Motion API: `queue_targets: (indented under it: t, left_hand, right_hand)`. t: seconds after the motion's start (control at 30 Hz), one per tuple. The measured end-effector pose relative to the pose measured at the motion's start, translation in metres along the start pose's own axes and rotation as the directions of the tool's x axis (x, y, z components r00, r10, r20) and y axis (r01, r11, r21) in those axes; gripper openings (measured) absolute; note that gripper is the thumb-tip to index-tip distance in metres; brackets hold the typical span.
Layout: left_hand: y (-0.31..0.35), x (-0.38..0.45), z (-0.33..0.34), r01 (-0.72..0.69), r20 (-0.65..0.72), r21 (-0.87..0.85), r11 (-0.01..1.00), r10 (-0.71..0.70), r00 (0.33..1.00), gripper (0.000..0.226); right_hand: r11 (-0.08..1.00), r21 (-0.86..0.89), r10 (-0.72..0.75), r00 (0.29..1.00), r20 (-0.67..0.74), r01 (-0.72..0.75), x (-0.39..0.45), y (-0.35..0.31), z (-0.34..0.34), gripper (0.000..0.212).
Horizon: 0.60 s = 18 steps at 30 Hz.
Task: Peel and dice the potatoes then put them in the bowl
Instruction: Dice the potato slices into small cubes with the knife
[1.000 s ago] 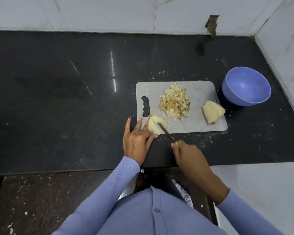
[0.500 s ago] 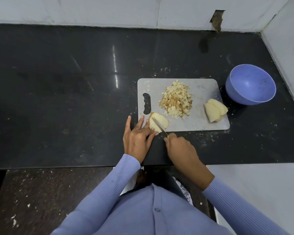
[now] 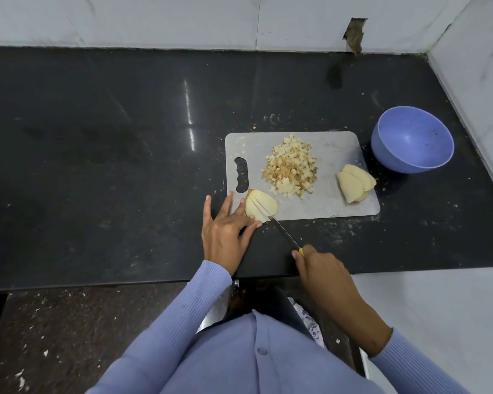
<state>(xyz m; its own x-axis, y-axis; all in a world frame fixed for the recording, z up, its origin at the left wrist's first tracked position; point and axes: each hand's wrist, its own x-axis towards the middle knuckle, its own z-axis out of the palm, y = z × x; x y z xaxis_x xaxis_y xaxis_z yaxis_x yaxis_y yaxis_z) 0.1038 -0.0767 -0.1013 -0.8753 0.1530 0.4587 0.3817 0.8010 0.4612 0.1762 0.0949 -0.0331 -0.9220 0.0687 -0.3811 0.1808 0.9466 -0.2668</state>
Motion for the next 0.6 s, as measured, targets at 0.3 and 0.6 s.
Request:
queue_targets:
  t: [0.3,0.6]
  left_hand:
    - [0.003,0.009,-0.006,0.204,0.057,0.030,0.979,-0.205,0.977,0.010]
    - [0.005,0.010,-0.007,0.246,0.076,0.045,0.968,-0.249,0.966,0.011]
  right_hand:
    - [0.995,0.029,-0.092,0.995,-0.039,0.093,0.042,-0.040,-0.007,0.038]
    - [0.995,-0.079,-0.054,0.998,0.020,0.056,0.037,-0.043,0.000,0.034]
